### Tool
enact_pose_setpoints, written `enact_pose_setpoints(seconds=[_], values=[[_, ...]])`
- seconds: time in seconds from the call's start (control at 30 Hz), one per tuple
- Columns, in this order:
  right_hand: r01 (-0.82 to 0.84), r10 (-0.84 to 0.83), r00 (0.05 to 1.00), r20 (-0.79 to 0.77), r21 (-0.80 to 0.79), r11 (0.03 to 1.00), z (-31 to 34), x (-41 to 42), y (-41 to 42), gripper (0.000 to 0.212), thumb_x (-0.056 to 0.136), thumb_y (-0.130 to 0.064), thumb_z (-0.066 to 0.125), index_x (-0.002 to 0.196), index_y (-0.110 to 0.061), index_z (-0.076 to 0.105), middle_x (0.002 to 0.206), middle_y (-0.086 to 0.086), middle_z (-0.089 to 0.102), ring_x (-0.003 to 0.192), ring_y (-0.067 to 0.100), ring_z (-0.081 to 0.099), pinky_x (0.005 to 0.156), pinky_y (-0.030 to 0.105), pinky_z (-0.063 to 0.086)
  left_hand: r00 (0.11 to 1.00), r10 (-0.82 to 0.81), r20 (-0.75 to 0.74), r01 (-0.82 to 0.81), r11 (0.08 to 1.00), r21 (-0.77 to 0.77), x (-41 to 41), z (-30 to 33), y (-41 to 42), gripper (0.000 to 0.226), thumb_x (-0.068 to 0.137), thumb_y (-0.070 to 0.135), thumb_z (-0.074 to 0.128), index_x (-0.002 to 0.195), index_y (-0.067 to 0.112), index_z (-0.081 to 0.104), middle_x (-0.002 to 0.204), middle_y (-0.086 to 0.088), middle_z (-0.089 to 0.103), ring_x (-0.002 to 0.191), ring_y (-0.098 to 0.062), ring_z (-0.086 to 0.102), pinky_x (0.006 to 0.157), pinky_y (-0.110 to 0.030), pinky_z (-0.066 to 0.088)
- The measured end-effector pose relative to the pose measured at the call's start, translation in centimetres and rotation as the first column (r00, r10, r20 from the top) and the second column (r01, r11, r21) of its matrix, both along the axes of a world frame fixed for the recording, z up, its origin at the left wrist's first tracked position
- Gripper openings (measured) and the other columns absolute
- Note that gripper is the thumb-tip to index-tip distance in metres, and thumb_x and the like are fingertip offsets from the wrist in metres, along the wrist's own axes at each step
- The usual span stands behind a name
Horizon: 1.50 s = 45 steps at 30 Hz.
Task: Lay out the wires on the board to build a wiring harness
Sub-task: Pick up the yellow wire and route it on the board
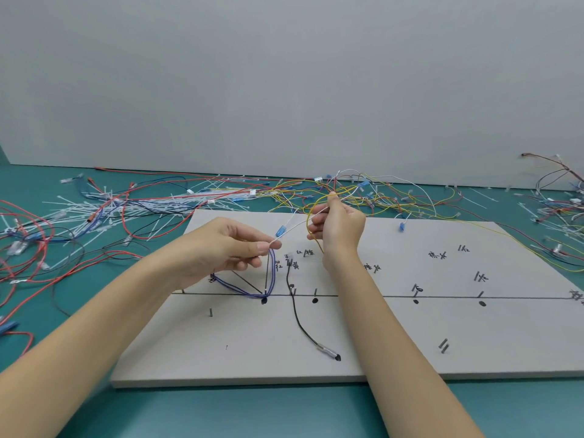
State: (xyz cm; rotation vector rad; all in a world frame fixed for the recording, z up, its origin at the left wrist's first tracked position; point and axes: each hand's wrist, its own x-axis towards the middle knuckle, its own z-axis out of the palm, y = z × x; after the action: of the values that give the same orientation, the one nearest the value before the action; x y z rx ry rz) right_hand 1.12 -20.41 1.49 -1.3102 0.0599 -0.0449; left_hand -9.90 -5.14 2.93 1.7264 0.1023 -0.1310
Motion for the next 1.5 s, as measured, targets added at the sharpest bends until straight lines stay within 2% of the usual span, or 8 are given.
enact_pose_setpoints(seconds=[0.23,0.4,0.6,0.9,1.03,1.2,1.37,1.5], values=[[0.001,0.016,0.997,0.077,-0.219,0.976,-0.3,-0.6,0.6,0.047,0.098,-0.025,0.047,0.056,-0.006,0.058,0.040,0.001,0.049,0.033,0.016,0.045,0.035,0.021,0.037,0.972,-0.208,0.113,0.226,0.957,-0.183,-0.5,0.1,-1.2,0.049,0.055,0.040,0.089,0.093,0.012,0.078,0.071,0.000,0.064,0.061,-0.008,0.059,0.051,-0.014,0.044],[-0.199,0.214,0.975,0.060,-0.194,0.961,0.6,-0.7,-0.4,0.047,0.101,-0.030,0.046,0.066,0.000,0.056,0.044,0.011,0.053,0.028,0.018,0.048,0.032,0.016,0.025,0.981,-0.168,0.101,0.182,0.972,-0.147,-0.4,0.3,-0.3,0.030,0.066,0.024,0.084,0.093,0.011,0.078,0.075,-0.005,0.069,0.070,-0.014,0.068,0.060,-0.019,0.051],[-0.485,0.529,0.849,0.018,-0.371,0.792,2.1,-2.6,0.1,0.047,0.101,-0.028,0.047,0.065,0.000,0.056,0.043,0.010,0.056,0.022,0.014,0.040,0.034,0.009,0.024,0.994,0.080,0.075,-0.062,0.973,-0.222,0.3,0.8,0.5,0.067,0.045,0.061,0.086,0.089,0.012,0.078,0.081,-0.006,0.072,0.067,-0.013,0.069,0.060,-0.020,0.055],[-0.601,0.664,0.710,-0.235,-0.694,0.396,2.5,-5.8,0.7,0.034,0.087,-0.017,0.048,0.059,-0.003,0.060,0.040,0.005,0.057,0.028,0.016,0.047,0.034,0.012,0.027,0.965,0.243,0.099,-0.240,0.970,-0.042,0.0,0.4,0.9,0.035,0.069,0.035,0.080,0.097,0.015,0.076,0.091,-0.004,0.076,0.081,-0.012,0.072,0.060,-0.017,0.053],[-0.610,0.681,0.675,-0.283,-0.734,0.299,2.0,-6.0,0.7,0.036,0.088,-0.020,0.048,0.057,-0.008,0.060,0.044,0.006,0.060,0.033,0.016,0.053,0.040,0.017,0.031,0.943,0.326,0.070,-0.325,0.945,-0.034,0.3,-0.3,0.7,0.021,0.075,0.005,0.078,0.095,0.006,0.073,0.078,-0.010,0.075,0.065,-0.013,0.071,0.056,-0.017,0.053],[-0.681,0.727,0.624,-0.286,-0.655,0.327,1.4,-5.7,0.1,0.026,0.098,-0.021,0.051,0.086,-0.002,0.065,0.056,0.006,0.066,0.033,0.010,0.053,0.032,0.015,0.032,0.937,0.349,0.030,-0.350,0.933,0.087,0.5,-0.6,1.3,0.013,0.081,-0.002,0.069,0.092,0.004,0.071,0.066,-0.007,0.072,0.057,-0.012,0.069,0.048,-0.016,0.052],[-0.632,0.667,0.712,-0.218,-0.612,0.475,1.1,-5.1,0.0,0.012,0.094,-0.007,0.057,0.101,0.001,0.065,0.058,0.008,0.065,0.036,0.013,0.056,0.032,0.016,0.037,0.936,0.348,0.056,-0.350,0.902,0.252,0.9,-1.6,1.1,0.011,0.082,-0.001,0.069,0.087,0.008,0.073,0.056,0.000,0.068,0.043,-0.003,0.058,0.037,-0.013,0.039],[-0.519,0.590,0.789,-0.173,-0.701,0.489,0.2,-4.8,0.2,0.014,0.094,-0.014,0.058,0.105,-0.016,0.064,0.053,0.001,0.063,0.032,0.011,0.052,0.033,0.014,0.033,0.928,0.340,0.153,-0.372,0.821,0.433,1.3,-2.6,1.2,0.013,0.082,0.005,0.070,0.082,0.016,0.075,0.065,-0.004,0.071,0.043,-0.003,0.057,0.046,-0.018,0.046]])
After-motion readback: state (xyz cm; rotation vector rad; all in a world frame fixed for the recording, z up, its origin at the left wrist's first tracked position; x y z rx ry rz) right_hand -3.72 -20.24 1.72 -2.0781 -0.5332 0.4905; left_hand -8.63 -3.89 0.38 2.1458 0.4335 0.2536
